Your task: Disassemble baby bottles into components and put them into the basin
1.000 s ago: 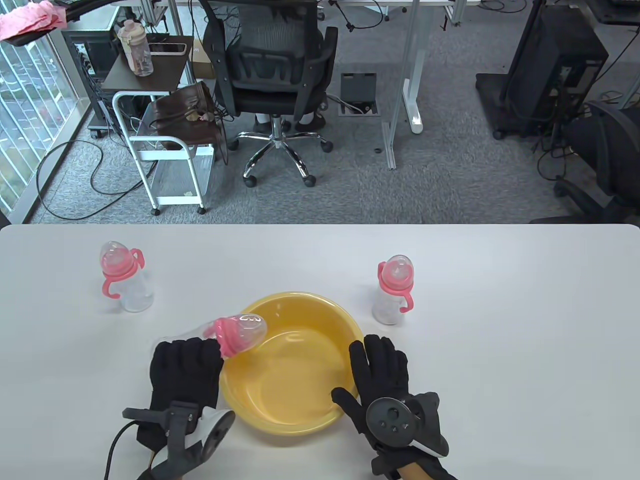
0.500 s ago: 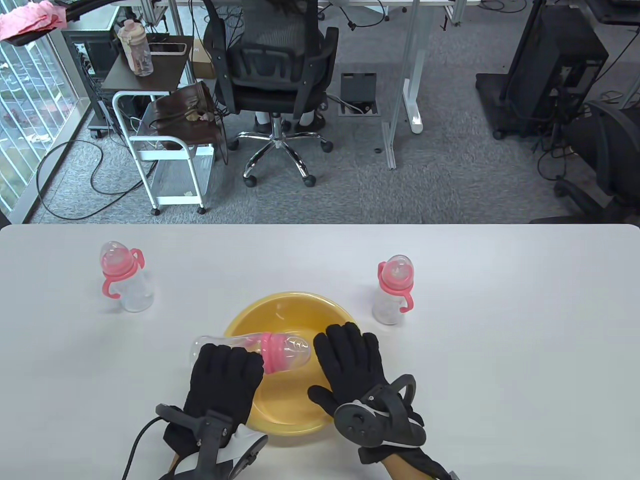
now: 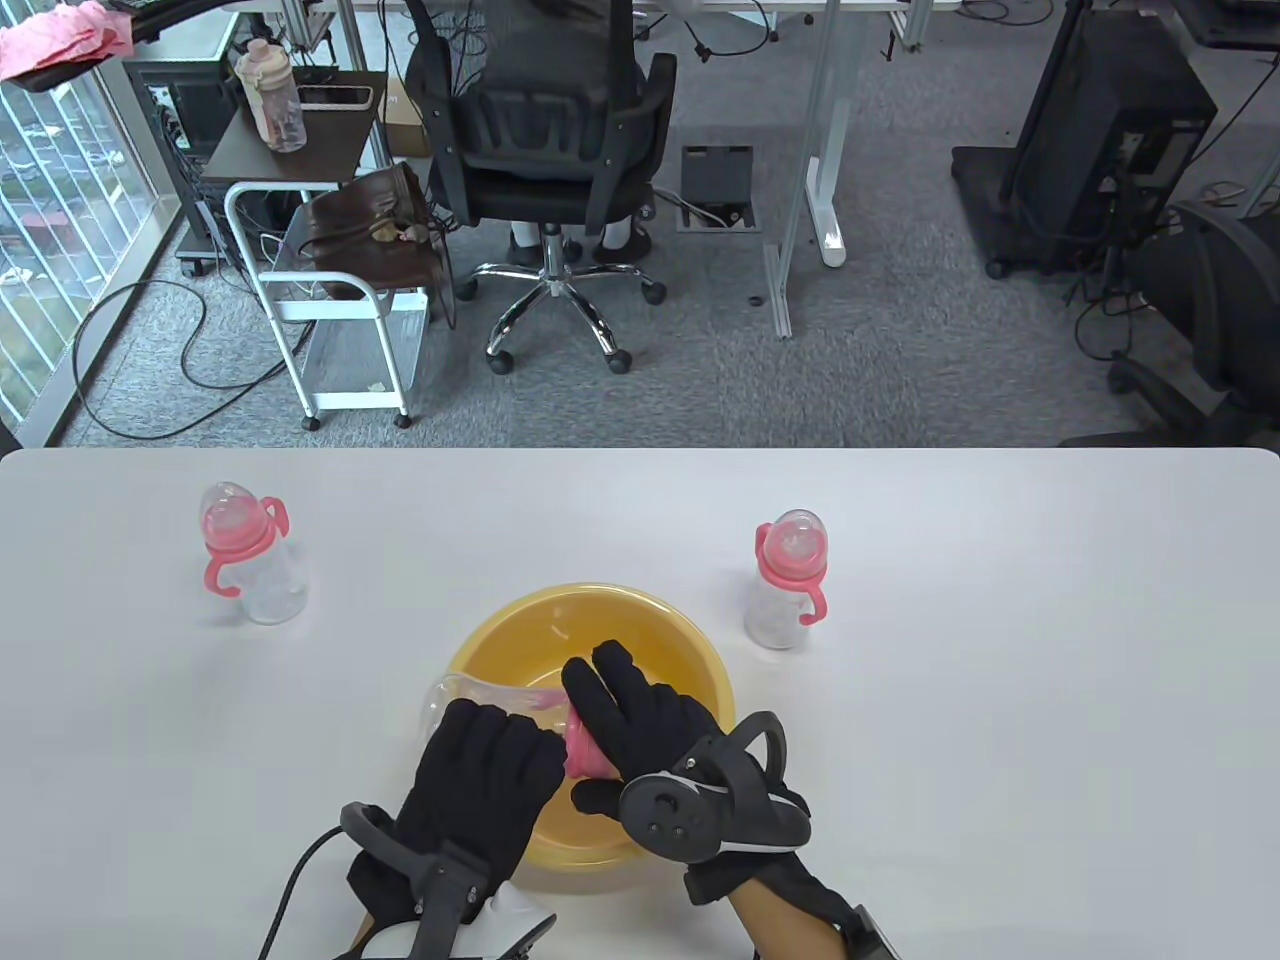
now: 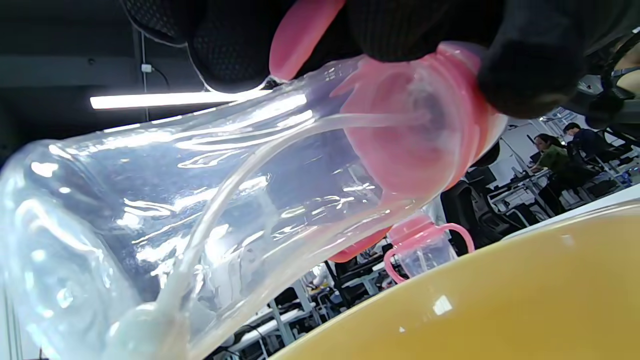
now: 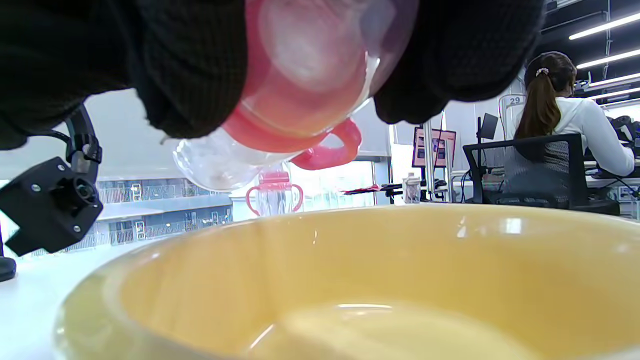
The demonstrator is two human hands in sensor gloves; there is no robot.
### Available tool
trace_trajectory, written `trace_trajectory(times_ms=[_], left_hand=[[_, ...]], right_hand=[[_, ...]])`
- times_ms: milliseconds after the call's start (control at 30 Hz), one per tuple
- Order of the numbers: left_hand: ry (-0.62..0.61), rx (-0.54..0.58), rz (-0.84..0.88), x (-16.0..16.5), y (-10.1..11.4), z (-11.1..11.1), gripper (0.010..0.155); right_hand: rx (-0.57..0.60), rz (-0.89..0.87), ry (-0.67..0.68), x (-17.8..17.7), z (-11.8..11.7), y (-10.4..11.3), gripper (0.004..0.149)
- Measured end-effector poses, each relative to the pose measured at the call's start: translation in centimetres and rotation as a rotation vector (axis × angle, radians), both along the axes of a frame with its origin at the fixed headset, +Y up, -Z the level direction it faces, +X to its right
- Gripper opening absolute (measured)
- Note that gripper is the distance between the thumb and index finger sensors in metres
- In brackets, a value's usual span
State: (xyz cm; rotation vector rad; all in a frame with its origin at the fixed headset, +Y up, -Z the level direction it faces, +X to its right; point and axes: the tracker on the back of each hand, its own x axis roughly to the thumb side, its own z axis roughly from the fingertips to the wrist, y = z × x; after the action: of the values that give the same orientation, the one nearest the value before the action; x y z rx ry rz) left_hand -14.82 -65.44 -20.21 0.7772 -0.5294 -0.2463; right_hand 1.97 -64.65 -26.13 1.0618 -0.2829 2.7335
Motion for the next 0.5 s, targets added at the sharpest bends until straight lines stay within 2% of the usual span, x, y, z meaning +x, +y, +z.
trace_trajectory(times_ms=[200,267,333,367,433,500], left_hand=[[0.008,-0.002,0.002,-0.5,-0.4,-0.4,0.044],[0.009,-0.038,0.004,-1.2,-0.5,-0.8,0.067],[0.054,-0.187,0.008,-2.0,-0.9,-2.1,0.098],[0.102,-0.286,-0.004,-2.6,-1.1,-2.8,0.106],[0.166,-0.321,-0.005,-3.4,-1.4,-3.4,0.111],[0.164,-0.273,-0.010,-3.5,-1.5,-3.3,0.108]], right_hand=[[0.002,-0.038,0.029,0.0,-0.5,-0.5,0.094],[0.042,-0.017,0.038,0.0,-0.5,-0.4,0.094],[0.034,-0.024,0.059,0.1,-0.4,-0.1,0.093],[0.036,-0.032,0.070,0.1,-0.3,0.0,0.093],[0.054,-0.015,0.085,0.0,-0.1,0.3,0.092],[0.048,-0.022,0.101,-0.2,-0.1,0.2,0.091]])
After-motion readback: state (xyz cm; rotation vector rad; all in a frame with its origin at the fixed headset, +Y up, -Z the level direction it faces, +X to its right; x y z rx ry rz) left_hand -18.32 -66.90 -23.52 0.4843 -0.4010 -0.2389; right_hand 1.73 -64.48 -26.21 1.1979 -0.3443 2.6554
